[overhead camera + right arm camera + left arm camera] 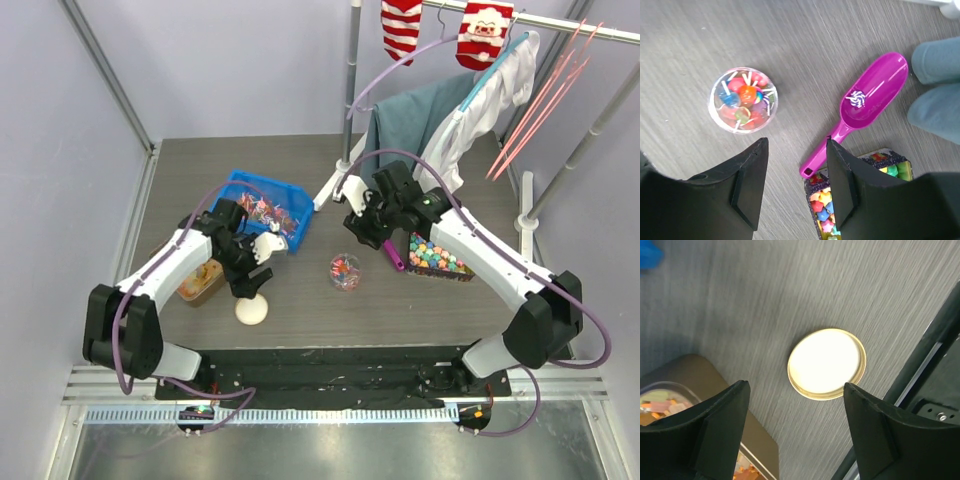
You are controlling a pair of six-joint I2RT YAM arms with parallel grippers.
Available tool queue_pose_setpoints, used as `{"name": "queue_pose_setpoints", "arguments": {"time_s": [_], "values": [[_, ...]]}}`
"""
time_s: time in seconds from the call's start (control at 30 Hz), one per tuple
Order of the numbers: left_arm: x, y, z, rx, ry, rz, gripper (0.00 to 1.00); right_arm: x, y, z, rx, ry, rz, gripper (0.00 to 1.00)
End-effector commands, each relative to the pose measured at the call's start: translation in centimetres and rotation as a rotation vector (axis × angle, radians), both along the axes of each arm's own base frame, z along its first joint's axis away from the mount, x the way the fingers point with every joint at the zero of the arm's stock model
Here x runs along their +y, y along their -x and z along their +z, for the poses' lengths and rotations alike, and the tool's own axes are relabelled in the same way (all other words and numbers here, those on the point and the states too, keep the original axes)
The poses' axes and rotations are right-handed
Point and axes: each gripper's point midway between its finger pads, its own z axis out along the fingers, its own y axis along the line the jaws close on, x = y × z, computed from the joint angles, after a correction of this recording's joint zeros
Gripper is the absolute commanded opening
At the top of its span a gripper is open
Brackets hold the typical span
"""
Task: Pack the candies
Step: Pick up the bottle lid at the center of the board.
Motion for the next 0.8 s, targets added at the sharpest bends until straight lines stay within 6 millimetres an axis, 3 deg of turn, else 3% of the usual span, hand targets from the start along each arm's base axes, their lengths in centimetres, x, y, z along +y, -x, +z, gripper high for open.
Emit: {"name": "queue_pose_setpoints", "arguments": {"time_s": [0.0, 0.27, 0.4, 0.6, 0.77], "values": [[1.4, -1.1, -0.2, -0.118, -0.087, -0.039, 0.77, 0.5, 1.6, 1.2, -0.004, -0.054, 0.076, 0.54], [1.9, 3.7, -0.2, -0.057, -0.118, -0.188, 0.75, -0.3, 1.9, -1.2, 0.02, -0.004, 0.076, 0.54], [2.6, 5.6, -2.1, -0.054, -0.203, -0.27, 0.74, -0.4, 1.8, -2.5, 0.042, 0.015, 0.076, 0.54], [3.3, 6.1, -3.4, -0.12, -0.254, -0.314, 0.73, -0.5, 1.5, -4.5, 0.087, 0.055, 0.058, 0.55], [3.3, 6.5, -4.3, -0.142, -0.252, -0.302, 0.72, -0.3, 1.6, -3.9, 0.081, 0.036, 0.055, 0.55]]}}
